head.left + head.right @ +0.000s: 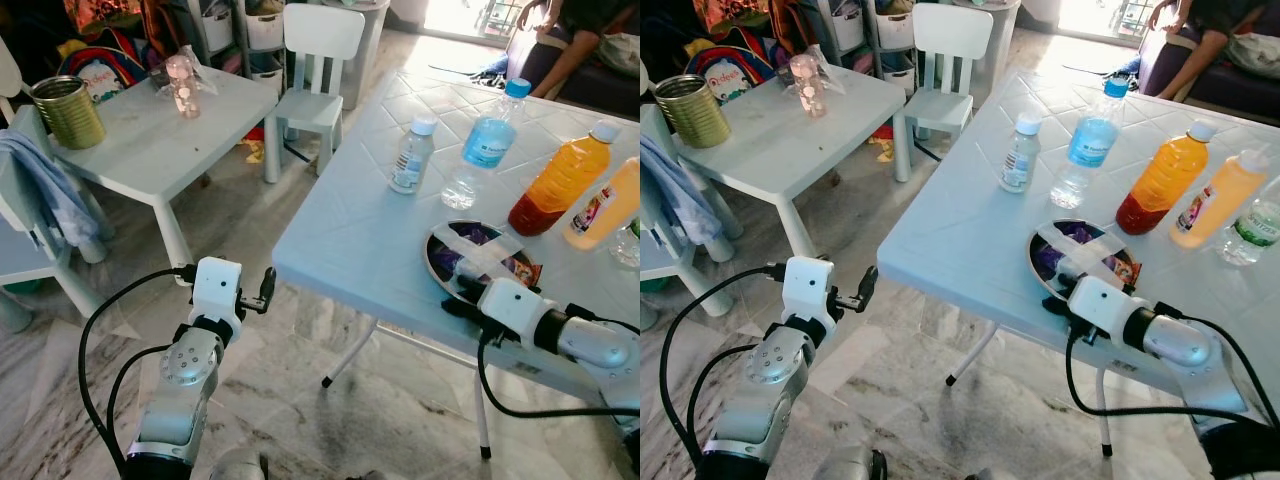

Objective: Restocking fridge

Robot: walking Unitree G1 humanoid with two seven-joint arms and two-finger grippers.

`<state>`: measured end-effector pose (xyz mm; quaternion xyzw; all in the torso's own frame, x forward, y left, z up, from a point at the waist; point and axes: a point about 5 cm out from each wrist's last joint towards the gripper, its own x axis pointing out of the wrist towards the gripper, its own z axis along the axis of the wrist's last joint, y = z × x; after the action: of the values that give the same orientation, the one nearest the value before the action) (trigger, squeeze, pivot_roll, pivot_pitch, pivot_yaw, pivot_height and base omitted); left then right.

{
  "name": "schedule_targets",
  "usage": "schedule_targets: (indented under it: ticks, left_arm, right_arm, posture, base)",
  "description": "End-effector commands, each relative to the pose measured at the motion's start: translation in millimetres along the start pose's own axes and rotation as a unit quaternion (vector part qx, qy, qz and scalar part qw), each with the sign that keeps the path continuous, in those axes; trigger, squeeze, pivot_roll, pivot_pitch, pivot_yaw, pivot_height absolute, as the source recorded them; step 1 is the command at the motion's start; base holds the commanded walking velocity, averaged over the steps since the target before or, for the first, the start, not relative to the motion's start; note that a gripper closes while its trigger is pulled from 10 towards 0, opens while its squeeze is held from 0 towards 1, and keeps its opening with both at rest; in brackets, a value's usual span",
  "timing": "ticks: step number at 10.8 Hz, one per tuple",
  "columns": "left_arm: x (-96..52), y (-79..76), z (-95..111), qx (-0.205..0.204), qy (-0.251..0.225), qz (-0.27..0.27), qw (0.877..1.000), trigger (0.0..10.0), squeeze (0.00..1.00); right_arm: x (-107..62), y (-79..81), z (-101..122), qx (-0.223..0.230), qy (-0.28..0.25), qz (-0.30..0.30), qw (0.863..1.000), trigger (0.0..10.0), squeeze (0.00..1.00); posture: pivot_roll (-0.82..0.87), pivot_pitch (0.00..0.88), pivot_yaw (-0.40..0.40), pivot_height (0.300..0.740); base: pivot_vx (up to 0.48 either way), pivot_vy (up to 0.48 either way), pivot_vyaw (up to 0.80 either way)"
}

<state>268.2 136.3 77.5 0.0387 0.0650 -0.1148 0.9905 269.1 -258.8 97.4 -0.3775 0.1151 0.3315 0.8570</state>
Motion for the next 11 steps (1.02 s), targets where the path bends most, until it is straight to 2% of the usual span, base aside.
schedule_targets:
  ticks: [1,2,3,4,6,9,11]
  left_arm:
    - [2.3,-2.7,0.2,0.004,0.005,-0.006,1.0,10.0,0.0]
    - [2.8,-3.0,0.3,0.004,0.005,-0.006,1.0,10.0,0.0]
    - [3.2,-3.6,0.2,0.004,0.005,-0.006,1.0,10.0,0.0]
    - [3.1,-5.0,-0.5,0.003,0.006,-0.007,1.0,10.0,0.0]
    - [3.9,-6.5,-1.1,0.004,0.008,-0.01,1.0,10.0,0.0]
    - [3.7,-9.3,-3.5,0.006,0.013,-0.014,1.0,10.0,0.0]
    - [2.1,-10.2,-6.2,0.008,0.019,-0.016,1.0,10.0,0.0]
  right_arm:
    - [0.6,-7.5,-4.5,0.021,0.022,-0.034,0.999,10.0,1.0]
    - [4.8,-8.5,-0.7,0.025,0.019,-0.041,0.999,10.0,1.0]
    - [10.8,-6.1,4.5,0.028,0.015,-0.044,0.999,10.0,0.77]
    - [16.4,-3.8,7.7,0.03,0.015,-0.047,0.998,10.0,0.0]
    - [24.5,-1.2,14.4,0.03,0.007,-0.047,0.998,10.0,0.0]
    - [36.8,-3.0,34.6,0.052,-0.034,-0.064,0.996,10.0,0.0]
    - [39.5,4.8,38.4,0.1,-0.05,-0.074,0.991,10.0,0.0]
  posture:
    - [0.1,0.057,-0.013,0.74]
    - [0.1,0.056,-0.016,0.74]
    - [0.1,0.056,-0.017,0.74]
    - [0.1,0.054,-0.019,0.74]
    - [0.1,0.052,-0.019,0.74]
    - [0.1,0.051,-0.024,0.74]
    - [0.1,0.055,-0.026,0.74]
  base:
    - [0.0,0.0,0.0]
    - [0.0,0.0,0.0]
    - [0.0,0.0,0.0]
    - [0.0,0.0,0.0]
    - [0.0,0.0,0.0]
    - [0.0,0.0,0.0]
    - [0.0,0.0,0.0]
